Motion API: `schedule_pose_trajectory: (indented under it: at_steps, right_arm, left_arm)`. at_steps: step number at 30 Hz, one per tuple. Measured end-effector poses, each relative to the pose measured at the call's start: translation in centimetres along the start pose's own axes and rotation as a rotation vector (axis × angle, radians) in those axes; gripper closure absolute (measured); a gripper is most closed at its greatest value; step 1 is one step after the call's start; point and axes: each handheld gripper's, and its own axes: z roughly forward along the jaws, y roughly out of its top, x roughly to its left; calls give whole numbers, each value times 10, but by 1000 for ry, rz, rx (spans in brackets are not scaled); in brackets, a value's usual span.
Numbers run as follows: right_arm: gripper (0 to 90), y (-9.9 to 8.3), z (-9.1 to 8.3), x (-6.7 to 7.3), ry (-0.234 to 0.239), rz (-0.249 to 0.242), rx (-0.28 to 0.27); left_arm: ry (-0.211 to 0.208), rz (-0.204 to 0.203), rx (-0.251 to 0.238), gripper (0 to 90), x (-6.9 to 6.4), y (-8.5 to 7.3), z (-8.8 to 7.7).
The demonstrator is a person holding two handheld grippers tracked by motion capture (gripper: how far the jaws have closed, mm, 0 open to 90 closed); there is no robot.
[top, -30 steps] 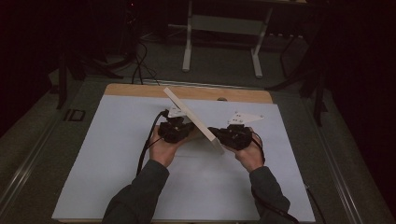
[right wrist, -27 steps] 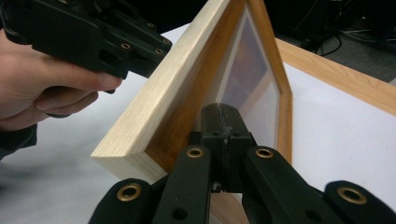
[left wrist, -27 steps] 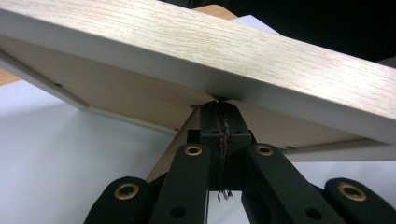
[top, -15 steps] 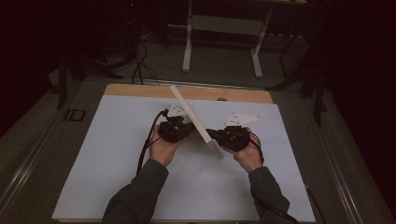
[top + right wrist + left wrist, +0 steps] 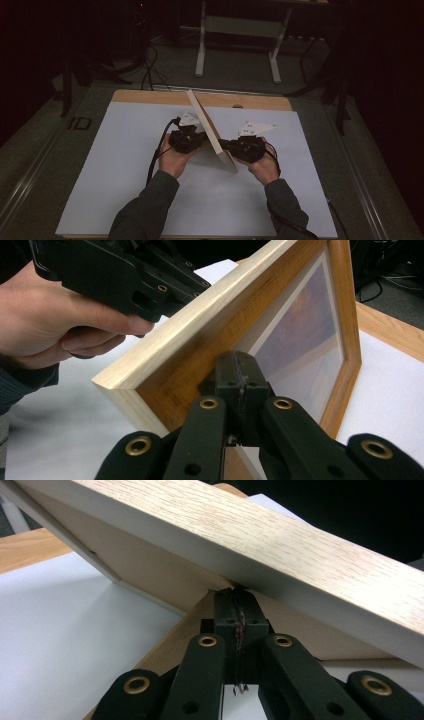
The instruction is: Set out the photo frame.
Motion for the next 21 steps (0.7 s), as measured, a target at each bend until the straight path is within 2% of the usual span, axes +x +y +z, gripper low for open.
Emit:
schedule_pose_trajectory:
  at_steps: [21]
  right_arm:
    - [900, 4, 10, 8, 13, -29, 29]
  left_arm:
    - [-53, 12, -25, 900, 4, -2, 1]
